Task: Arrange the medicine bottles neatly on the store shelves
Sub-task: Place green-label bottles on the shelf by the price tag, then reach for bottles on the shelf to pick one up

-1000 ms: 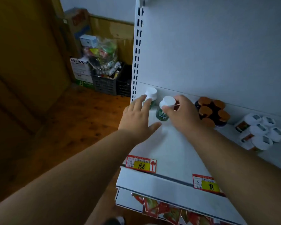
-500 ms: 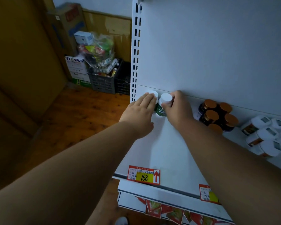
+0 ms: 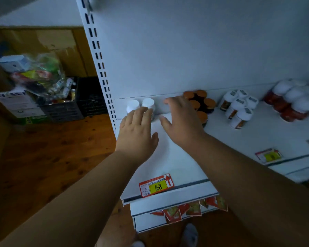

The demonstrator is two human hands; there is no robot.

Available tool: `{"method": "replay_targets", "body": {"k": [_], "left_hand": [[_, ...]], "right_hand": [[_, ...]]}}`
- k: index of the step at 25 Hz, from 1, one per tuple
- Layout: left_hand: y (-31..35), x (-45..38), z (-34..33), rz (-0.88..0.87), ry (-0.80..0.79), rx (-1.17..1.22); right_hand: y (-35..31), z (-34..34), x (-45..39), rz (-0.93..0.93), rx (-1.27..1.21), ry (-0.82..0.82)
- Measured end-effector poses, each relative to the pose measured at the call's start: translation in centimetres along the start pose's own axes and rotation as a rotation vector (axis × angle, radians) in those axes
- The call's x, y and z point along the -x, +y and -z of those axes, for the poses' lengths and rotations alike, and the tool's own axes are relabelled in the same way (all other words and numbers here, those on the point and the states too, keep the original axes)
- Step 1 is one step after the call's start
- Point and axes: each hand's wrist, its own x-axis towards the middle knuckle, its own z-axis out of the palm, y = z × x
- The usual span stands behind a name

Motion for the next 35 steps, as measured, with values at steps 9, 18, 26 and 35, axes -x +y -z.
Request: {"method": "replay_targets", "body": {"k": [9, 18, 26, 35], "left_hand": [[16.1, 3.2, -0.9, -0.597, -0.164, 0.173], [41.8, 9.4, -7.3, -0.771, -0.372, 0.356], [53.6, 5.4, -15.0, -0.803, -0.484, 0.319], [73.0, -3.1, -25.2, -0.885, -0.646, 0.461]], "right_hand": [[7.9, 13.3, 16.5, -0.302, 0.075, 0.223], [24.1, 27.5, 34.3, -0.651, 0.136, 0.252], [37.2, 31.3, 35.4, -0.743, 0.033, 0.296], [53.2, 38.4, 35.7, -0.936, 0.189, 0.261]]}}
